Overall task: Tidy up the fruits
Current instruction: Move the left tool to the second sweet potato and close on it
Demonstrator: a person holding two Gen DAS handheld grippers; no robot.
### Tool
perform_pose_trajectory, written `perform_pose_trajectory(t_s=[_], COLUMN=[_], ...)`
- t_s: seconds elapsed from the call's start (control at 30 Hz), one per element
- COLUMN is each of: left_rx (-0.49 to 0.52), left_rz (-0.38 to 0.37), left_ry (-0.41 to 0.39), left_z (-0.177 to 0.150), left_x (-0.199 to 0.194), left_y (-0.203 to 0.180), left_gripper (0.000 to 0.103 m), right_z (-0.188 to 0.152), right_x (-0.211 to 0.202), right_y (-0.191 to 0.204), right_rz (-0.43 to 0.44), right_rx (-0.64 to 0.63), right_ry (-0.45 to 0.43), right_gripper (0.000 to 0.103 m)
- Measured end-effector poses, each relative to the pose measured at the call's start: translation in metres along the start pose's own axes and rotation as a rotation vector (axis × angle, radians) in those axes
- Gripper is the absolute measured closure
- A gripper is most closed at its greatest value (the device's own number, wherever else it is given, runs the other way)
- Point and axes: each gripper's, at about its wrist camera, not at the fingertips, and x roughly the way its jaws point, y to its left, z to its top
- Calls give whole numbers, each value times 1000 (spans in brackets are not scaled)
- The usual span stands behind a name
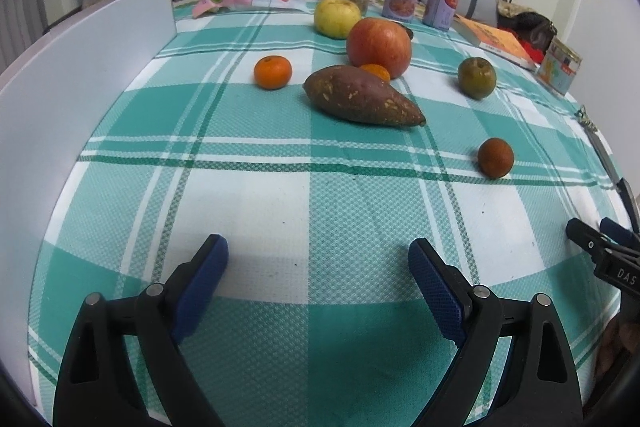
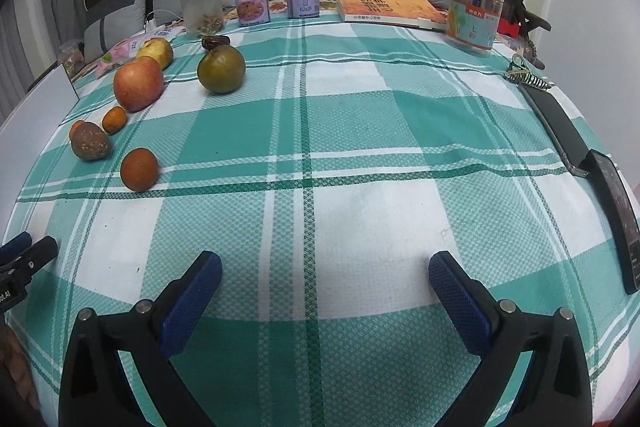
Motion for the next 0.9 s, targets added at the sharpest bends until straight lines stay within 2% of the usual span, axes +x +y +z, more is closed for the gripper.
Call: perform_pose_trajectory(t_s=[0.53,0.9], left_rx=[7,56], left_rz=[7,44], left_ry=[4,29], left_z=[0,1], left_x=[0,5], left_y=[-2,-10], left_gripper=[10,7], right_z=[0,0], right_x=[0,1], right_y=[-3,-2], right_rz=[-7,-8], right_rx=[14,11], right_ry=[1,6], right_gripper=[0,0])
